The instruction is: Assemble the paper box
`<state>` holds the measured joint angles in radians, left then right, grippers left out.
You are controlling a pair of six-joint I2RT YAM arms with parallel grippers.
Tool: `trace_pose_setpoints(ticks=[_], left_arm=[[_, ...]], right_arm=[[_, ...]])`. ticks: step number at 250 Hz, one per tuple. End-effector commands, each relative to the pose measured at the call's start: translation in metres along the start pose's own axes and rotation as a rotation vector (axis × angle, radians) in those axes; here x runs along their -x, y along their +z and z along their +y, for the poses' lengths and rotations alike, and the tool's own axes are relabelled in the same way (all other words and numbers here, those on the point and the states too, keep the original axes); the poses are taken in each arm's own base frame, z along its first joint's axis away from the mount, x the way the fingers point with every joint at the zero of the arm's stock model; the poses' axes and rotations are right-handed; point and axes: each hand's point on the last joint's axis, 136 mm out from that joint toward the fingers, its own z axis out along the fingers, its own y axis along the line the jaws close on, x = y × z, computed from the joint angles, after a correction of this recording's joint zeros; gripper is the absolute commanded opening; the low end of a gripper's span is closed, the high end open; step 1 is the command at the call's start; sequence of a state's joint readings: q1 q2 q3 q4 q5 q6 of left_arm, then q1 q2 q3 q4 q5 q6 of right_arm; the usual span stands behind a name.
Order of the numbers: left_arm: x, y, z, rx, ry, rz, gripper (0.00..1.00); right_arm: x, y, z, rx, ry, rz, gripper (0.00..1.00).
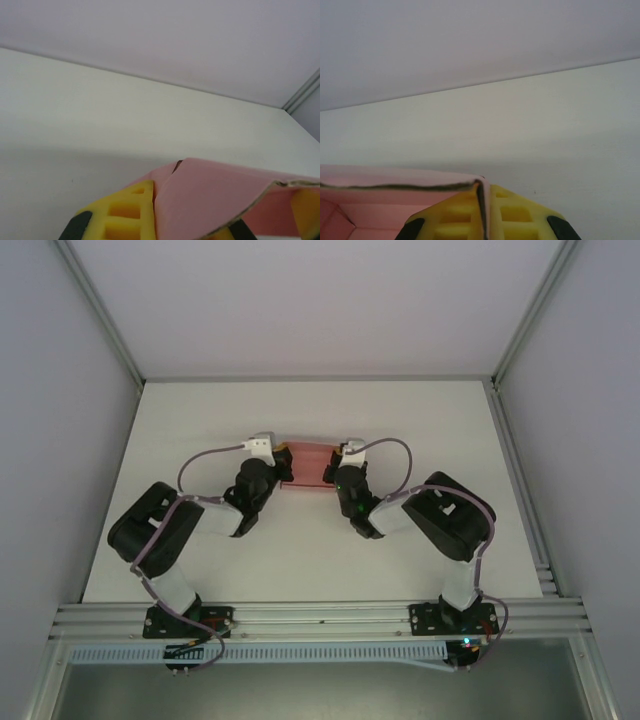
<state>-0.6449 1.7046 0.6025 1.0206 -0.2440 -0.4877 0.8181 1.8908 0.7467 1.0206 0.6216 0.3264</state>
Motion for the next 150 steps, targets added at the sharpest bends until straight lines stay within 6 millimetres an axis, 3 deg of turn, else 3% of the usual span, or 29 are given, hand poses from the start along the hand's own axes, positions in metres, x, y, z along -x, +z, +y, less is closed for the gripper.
trace_pose_setpoints(ticks=[1,66,92,150], left_arm=[[-0.023,-0.003,-0.054,-0.198,-0.069,0.069,0.00],[-0.052,-0.034,-0.033,-0.220,-0.020,0.037,0.02],[-0.062,-0.044,-0.036,-0.270,-0.022,0.056,0.06],[-0.049,-0.059,-0.043,-0.298,0.013,0.024,0.23]], right_arm=[[-0.026,-0.008,0.050,0.171,0.024,0.085,0.01],[-0.029,-0.016,0.043,0.169,0.004,0.090,0.04],[-0.036,-0.018,0.042,0.161,-0.030,0.109,0.04],[-0.038,-0.030,0.032,0.136,-0.052,0.105,0.07]])
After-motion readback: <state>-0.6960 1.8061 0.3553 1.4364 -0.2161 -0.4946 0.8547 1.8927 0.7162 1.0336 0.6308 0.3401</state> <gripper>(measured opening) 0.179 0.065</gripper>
